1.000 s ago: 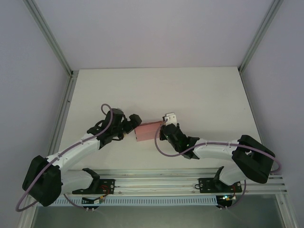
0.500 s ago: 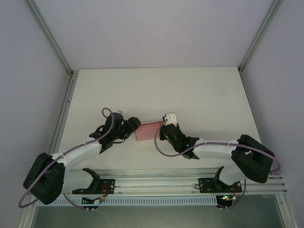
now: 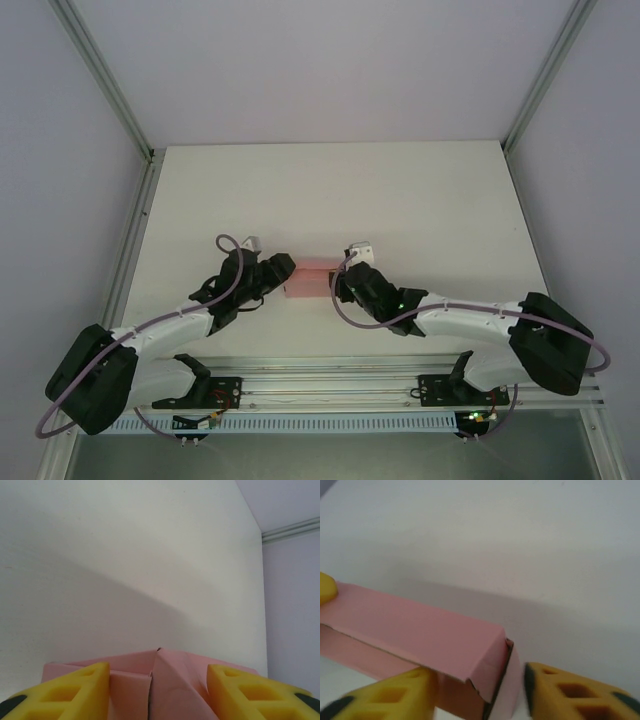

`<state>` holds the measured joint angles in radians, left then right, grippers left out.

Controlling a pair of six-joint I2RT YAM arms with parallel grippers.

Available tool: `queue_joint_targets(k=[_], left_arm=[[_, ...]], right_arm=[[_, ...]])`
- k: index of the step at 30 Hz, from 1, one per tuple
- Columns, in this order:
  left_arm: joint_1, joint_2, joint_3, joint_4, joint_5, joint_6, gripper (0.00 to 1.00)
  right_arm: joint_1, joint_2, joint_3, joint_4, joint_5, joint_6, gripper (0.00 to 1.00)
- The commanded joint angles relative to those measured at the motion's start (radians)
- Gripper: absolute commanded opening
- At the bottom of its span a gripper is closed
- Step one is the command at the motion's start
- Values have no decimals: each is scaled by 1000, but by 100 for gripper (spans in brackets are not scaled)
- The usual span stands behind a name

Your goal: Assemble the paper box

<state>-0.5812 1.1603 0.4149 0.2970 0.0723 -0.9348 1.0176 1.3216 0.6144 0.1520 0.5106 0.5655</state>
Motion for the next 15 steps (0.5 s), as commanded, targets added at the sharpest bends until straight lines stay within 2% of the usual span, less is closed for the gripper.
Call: queue_joint_targets(k=[1,4,9,12,15], left_arm=[[-15,46,-56,-149,-31,49,50],[-21,47,-64,-134,-37,56,50],[-27,42,-78,-114,-29,72,50],[-31,36,-76,-114,-26,84,50],[-35,29,-73,-116,-26,96,50]], right_arm=[[6,-54,56,-106,-14,50,55],[7,-99,65,-123,3,76,66],[0,-148,54,-82,91,94,78],[-12,-113,70,-58,84,78,79],[-34,-39,118,-118,70,104,76]])
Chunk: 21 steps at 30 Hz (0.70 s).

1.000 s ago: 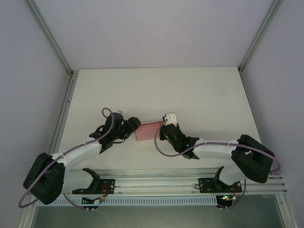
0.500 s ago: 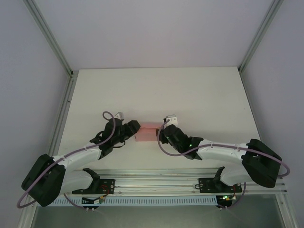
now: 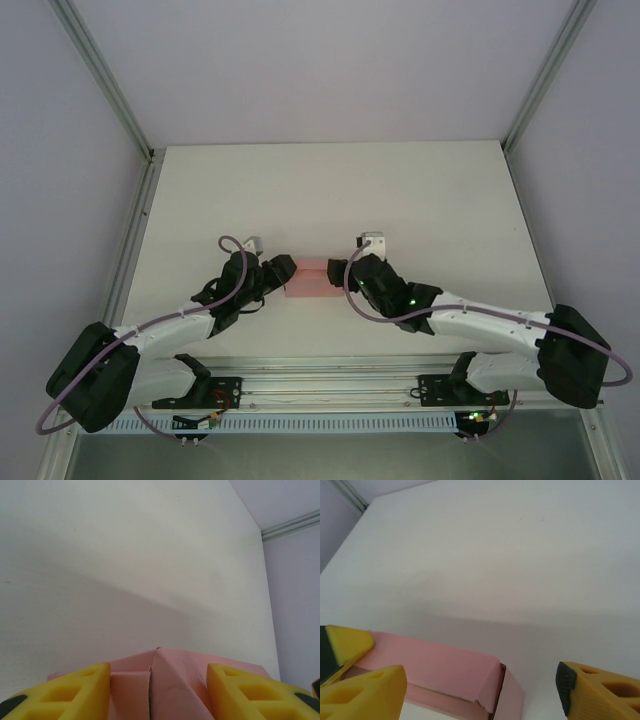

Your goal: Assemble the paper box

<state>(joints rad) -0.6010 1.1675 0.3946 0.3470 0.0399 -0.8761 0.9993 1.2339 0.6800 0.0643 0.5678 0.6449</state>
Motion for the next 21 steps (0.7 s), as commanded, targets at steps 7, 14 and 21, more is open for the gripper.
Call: queue_joint_targets(k=[7,14,21], left_arm=[[-25,16,-57,-170,4,55,50],[-27,13,-56,-164,14,64,50],[-27,-6,-45,-183,14,62,51]], right_arm=[[-82,143,37,-66,-47,169,59],[-86,189,-117,78,-150,181,46],[-85,205,-215,129,-164,142,39]])
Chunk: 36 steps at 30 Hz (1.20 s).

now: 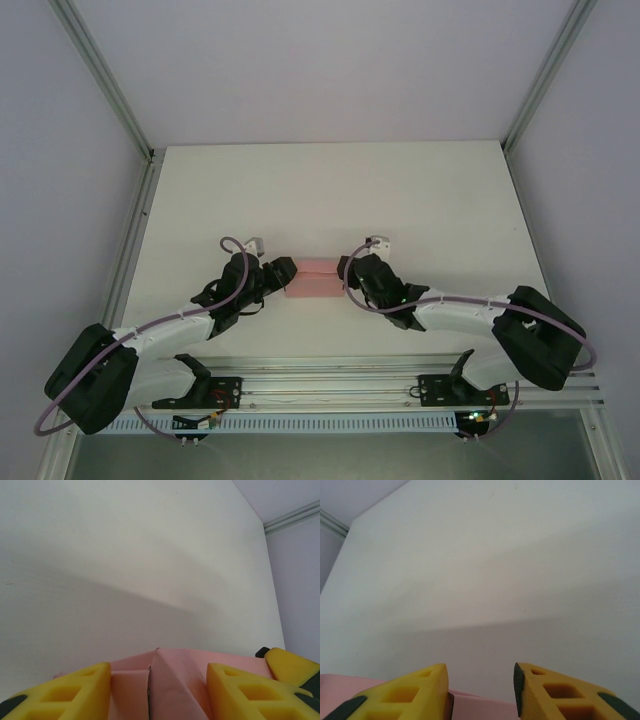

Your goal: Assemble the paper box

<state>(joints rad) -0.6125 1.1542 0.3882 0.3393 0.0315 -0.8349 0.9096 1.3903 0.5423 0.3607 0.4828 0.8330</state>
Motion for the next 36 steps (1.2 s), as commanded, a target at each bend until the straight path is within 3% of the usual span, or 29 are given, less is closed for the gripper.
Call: queue_joint_targets(k=[1,8,14,26,29,36], left_arm=[[-15,2,-38,-174,24,21,51],[-16,-31,-34,-195,23,19,52],[-19,-70,-21,-214,32,11,58],[-18,-142,24,-309,-20,-58,60],[-18,-152,34,-288,-20,-72,65],[-12,-190,5,-255,-68,-138,64]], right_arm=[[5,35,-85,-172,-86,-67,38],[22,13,-102,-274,-114,-176,35],[81,68,-64,-395,42,-199,32],[133,59,-114,-351,146,-308,18],[136,73,-105,-354,149,-316,17],[140,60,-97,-354,150,-327,16]])
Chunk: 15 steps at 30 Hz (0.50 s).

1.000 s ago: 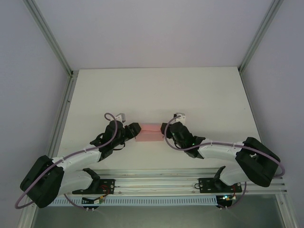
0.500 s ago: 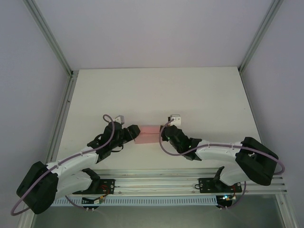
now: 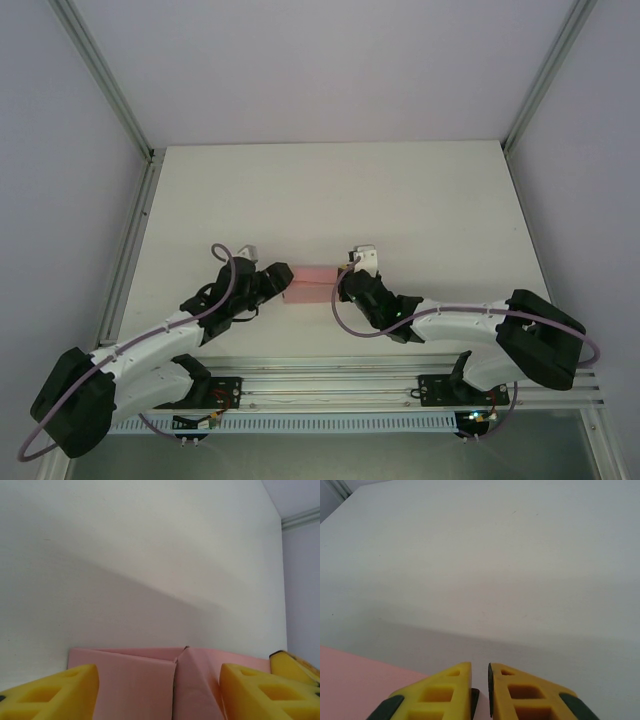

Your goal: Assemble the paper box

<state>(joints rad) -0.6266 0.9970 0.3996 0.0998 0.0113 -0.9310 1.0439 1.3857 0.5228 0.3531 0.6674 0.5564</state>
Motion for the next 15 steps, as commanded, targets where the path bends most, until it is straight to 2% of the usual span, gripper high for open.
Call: queue_joint_targets(k=[1,5,9,10,13,15], left_arm=[[8,-44,-18,-14,-59,-49,63],[33,-69,-69,82,-16,-68,64],[38,-32,-74,97,57,-48,62],[41,-18,-74,95,73,-43,59],[46,-6,-100,86,69,-57,38],[50,-19,-135,98,54,-79,36]], right_arm=[[6,62,-79,-345,-38,-50,16],[6,61,-78,-337,-46,-55,16],[7,62,-61,-344,-54,-64,16],[7,61,-57,-346,-55,-68,16],[9,55,-53,-353,-51,-72,16],[9,47,-53,-356,-51,-66,16]])
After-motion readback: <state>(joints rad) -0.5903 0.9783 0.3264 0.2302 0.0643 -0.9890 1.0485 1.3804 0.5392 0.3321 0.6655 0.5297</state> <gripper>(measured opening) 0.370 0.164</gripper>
